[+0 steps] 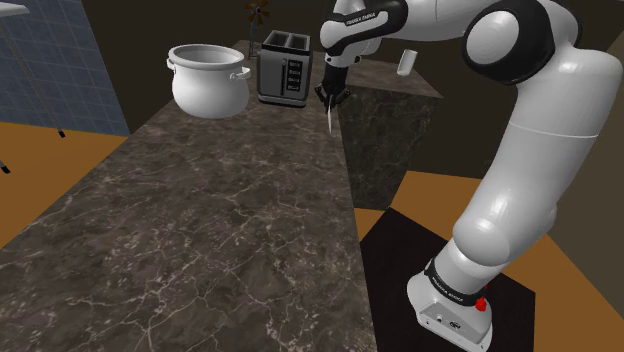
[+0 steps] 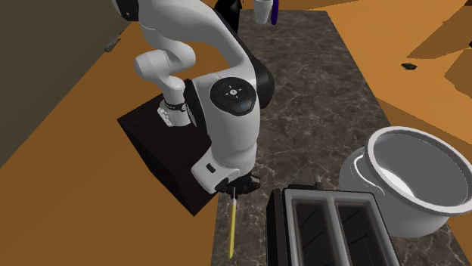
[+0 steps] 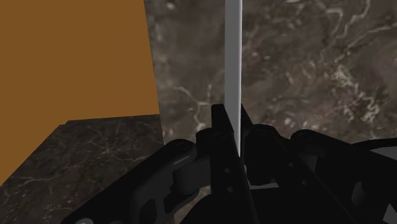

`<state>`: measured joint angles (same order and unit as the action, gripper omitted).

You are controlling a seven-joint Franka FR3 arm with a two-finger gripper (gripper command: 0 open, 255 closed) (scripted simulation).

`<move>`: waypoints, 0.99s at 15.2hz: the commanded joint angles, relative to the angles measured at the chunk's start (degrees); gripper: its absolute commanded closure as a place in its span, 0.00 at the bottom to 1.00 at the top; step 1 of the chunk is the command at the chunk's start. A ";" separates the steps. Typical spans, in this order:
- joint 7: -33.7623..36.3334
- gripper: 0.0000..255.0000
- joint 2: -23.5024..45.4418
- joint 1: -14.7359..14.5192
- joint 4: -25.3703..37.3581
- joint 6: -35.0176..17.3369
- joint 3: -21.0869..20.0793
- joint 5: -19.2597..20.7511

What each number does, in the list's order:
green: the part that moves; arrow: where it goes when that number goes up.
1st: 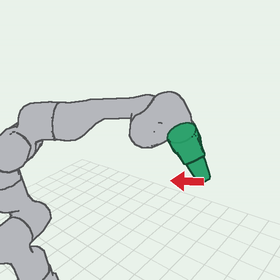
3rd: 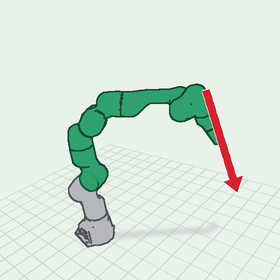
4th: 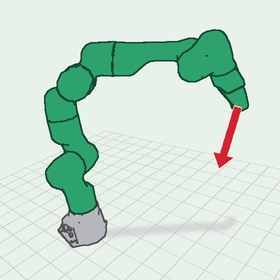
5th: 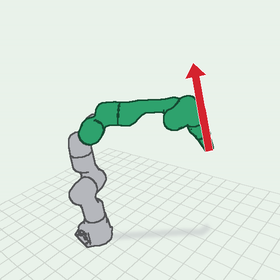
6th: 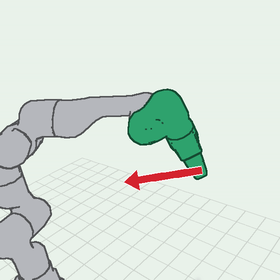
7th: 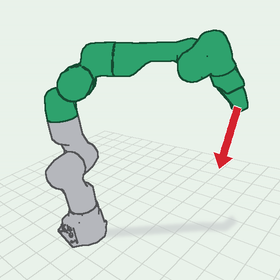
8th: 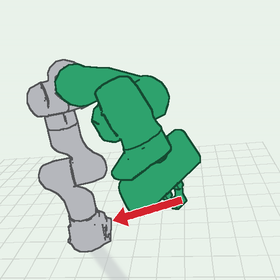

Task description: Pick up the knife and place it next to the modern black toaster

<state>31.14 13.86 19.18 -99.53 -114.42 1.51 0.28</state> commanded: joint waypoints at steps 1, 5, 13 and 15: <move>0.00 1.00 0.00 0.00 0.00 0.00 0.00 0.00; 0.00 0.00 0.00 0.00 0.00 0.00 0.00 0.00; 0.02 0.00 -1.45 -0.04 5.35 6.79 -0.01 0.03; 0.02 0.00 -1.44 -0.04 5.36 6.80 -0.01 0.03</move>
<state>31.19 12.39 19.11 -94.27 -107.72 1.49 0.32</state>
